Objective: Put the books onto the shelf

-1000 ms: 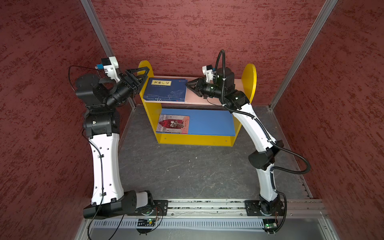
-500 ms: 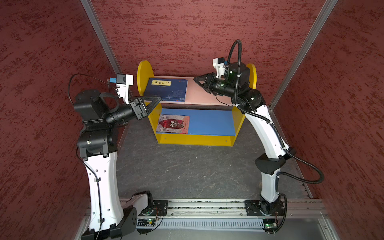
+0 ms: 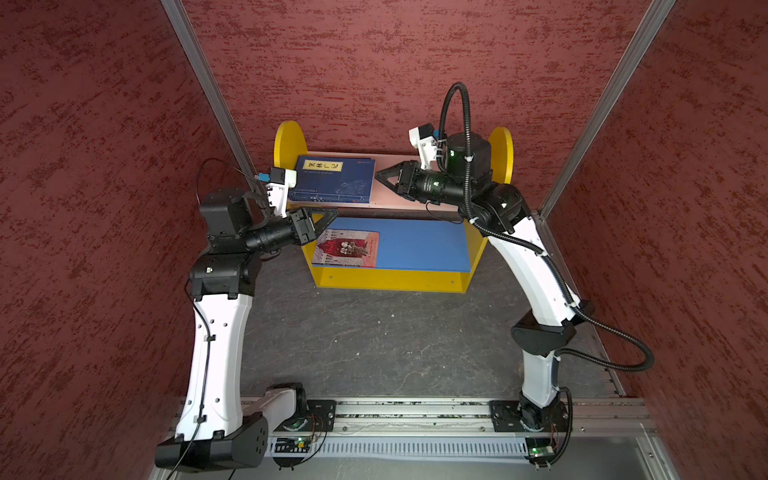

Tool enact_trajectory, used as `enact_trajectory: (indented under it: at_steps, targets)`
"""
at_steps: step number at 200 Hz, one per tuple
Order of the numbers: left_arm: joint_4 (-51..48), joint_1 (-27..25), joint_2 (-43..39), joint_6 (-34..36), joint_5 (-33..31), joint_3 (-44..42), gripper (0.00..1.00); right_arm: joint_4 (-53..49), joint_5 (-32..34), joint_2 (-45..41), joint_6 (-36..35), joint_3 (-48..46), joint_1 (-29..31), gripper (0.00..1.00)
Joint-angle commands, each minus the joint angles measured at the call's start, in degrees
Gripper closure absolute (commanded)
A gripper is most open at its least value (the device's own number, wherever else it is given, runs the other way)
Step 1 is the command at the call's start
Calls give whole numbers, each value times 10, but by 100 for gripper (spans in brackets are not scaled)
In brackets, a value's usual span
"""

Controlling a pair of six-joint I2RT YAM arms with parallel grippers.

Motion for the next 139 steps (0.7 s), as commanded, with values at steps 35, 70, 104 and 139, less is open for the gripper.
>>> enact_trajectory:
  at_steps: [35, 70, 104, 139]
  targets:
    - [41, -13, 12, -2, -43, 3, 60, 7, 0, 7, -7, -1, 2, 76]
    - [48, -13, 20, -1, -44, 6, 60, 14, -2, 13, -2, -1, 3, 75]
    - [54, -13, 26, -3, -50, 11, 60, 15, -2, 17, -1, -2, 5, 75]
    - [62, -13, 38, -10, -52, 16, 60, 19, -5, 22, 1, -2, 7, 75]
